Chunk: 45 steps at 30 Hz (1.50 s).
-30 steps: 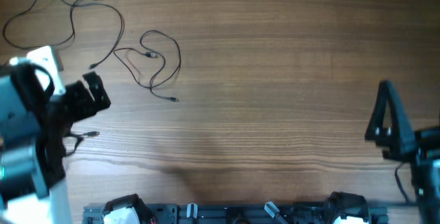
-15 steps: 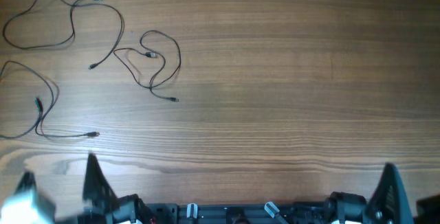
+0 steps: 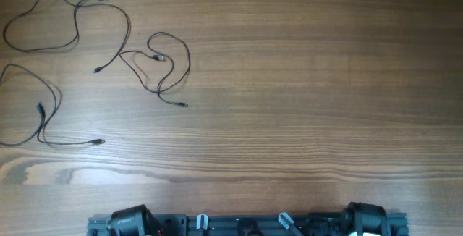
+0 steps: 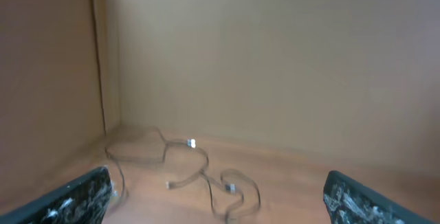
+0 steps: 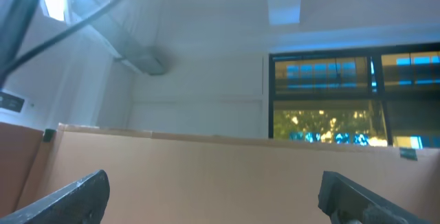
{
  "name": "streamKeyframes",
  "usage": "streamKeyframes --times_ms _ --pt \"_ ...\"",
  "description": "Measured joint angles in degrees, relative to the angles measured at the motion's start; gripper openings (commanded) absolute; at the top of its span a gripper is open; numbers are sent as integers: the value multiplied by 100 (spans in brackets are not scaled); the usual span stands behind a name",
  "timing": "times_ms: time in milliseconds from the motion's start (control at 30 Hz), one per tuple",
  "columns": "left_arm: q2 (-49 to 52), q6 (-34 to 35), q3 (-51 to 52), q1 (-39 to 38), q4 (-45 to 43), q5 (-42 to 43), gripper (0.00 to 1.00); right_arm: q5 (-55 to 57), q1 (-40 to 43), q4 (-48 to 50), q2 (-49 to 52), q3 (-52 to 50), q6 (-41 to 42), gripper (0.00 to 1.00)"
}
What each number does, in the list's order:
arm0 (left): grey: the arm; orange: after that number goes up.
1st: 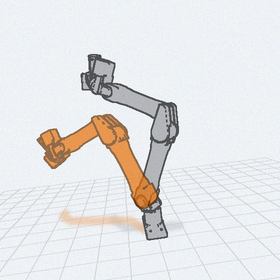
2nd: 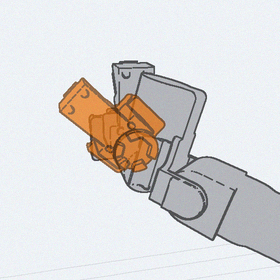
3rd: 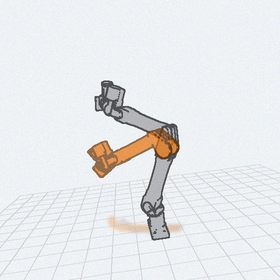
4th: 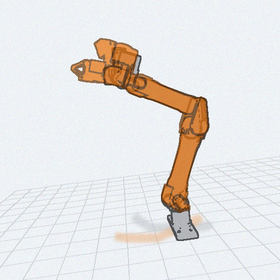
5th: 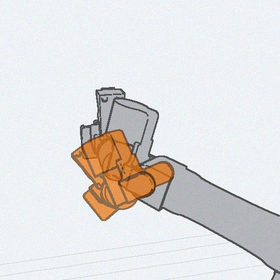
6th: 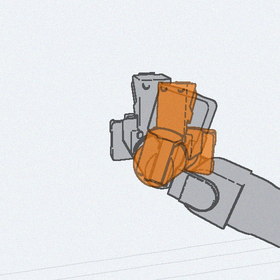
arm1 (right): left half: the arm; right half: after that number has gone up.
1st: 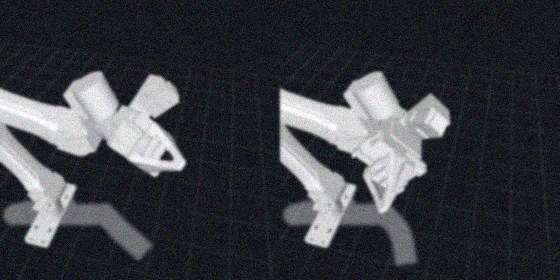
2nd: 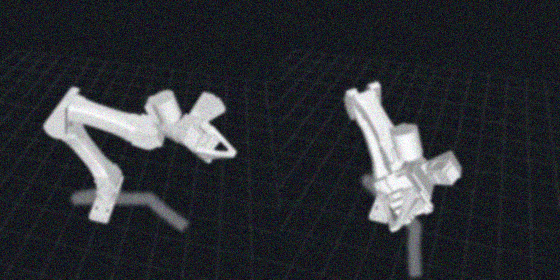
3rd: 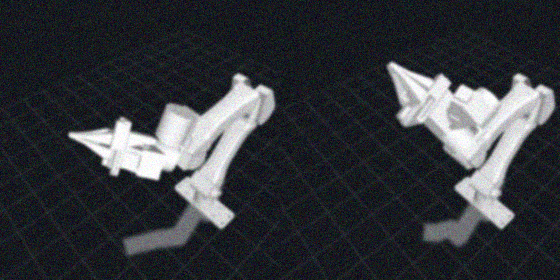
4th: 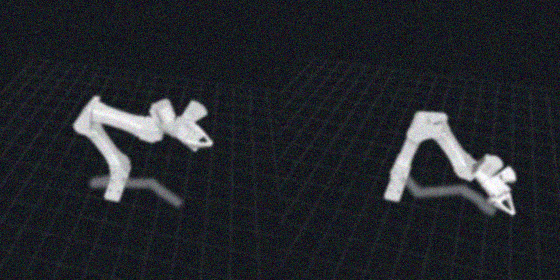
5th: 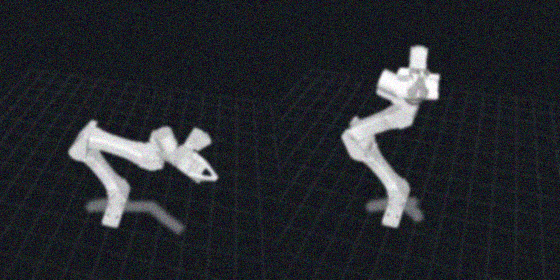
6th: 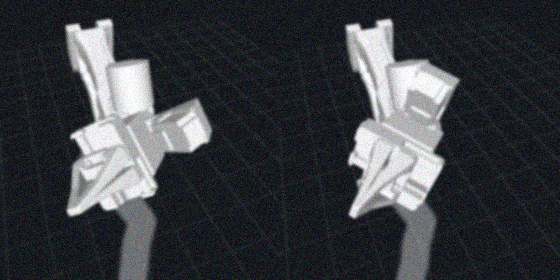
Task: Untangle cables
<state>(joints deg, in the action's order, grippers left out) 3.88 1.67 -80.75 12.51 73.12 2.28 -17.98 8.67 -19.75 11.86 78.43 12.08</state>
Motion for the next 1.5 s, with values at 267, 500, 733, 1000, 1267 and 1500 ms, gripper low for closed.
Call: streamKeyframes --times_ms 267,500,733,1000,1267,1500 --pt "-11 -2 24 -138 1547 0 100 2 0 -76 0 -7 2 100" --pt "-61 0 22 -138 1517 0 100 2 0 -76 -542 -415 66 100" --pt "-164 0 22 -138 1519 2 100 2 -9 -17 -1086 -533 68 100" --pt "-181 0 22 -138 1517 0 100 133 -83 -33 -1086 -551 68 100" --pt "-289 0 20 -302 1519 20 100 284 -98 -39 -1086 -555 68 100" --pt "-289 0 20 -566 1519 24 100 302 -7 98 -1086 -717 70 100"
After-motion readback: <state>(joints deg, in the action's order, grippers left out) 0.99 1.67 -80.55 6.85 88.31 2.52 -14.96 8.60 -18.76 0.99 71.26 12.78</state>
